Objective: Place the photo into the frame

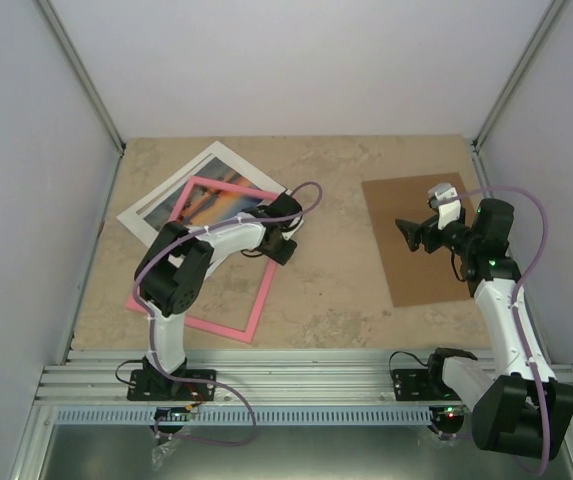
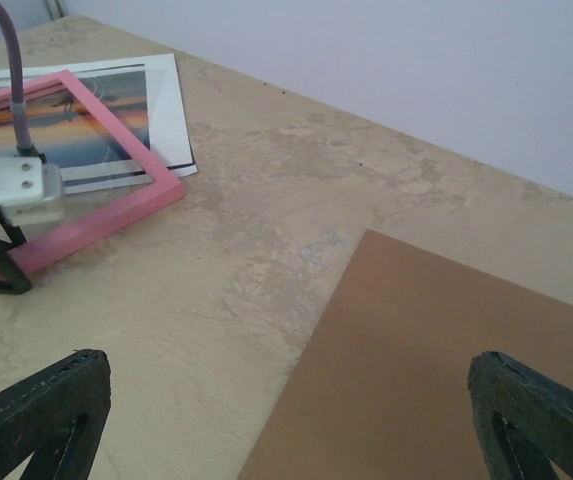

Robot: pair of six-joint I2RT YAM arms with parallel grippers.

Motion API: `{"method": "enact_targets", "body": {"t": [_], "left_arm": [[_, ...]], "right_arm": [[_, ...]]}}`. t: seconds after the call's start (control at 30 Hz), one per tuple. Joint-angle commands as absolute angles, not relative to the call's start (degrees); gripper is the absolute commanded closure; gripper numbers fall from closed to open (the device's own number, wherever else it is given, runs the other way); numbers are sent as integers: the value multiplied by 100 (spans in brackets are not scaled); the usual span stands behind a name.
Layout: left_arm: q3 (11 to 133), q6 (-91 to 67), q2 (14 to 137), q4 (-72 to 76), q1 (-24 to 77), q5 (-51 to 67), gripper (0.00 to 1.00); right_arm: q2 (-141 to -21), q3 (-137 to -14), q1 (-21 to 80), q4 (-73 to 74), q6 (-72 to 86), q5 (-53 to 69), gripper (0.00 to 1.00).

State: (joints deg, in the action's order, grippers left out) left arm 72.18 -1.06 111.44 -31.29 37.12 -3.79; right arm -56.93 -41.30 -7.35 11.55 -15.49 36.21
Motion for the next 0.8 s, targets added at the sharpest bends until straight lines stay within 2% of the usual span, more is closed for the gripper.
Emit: {"method": "enact_targets", "body": {"t": [0.0,0.17,0.33,0.53,0.77], "left_arm": [[7481,-450,11450,-3164,3744,-859,59],[7606,-523,11241,-3273,3729,-1013,66],[7635,-559,10830,-3415,3710,-1107,87],[7654,-497,10224,-3644,3693,-1450,100],[7955,-156,9131,-4076,3635,-1520,100]], "right_arm": [[-5675,-4262,-758,1078,-1714,3626,2],[-5679,-4458,-756,1230,-1911,3784,2],[-5792,-4821,-762,1556,-2131,4019,2],[-5819,-5268,-748,1972,-2507,4357,2],[-5722,-5958,-736,2609,-3766,4648,2]]}}
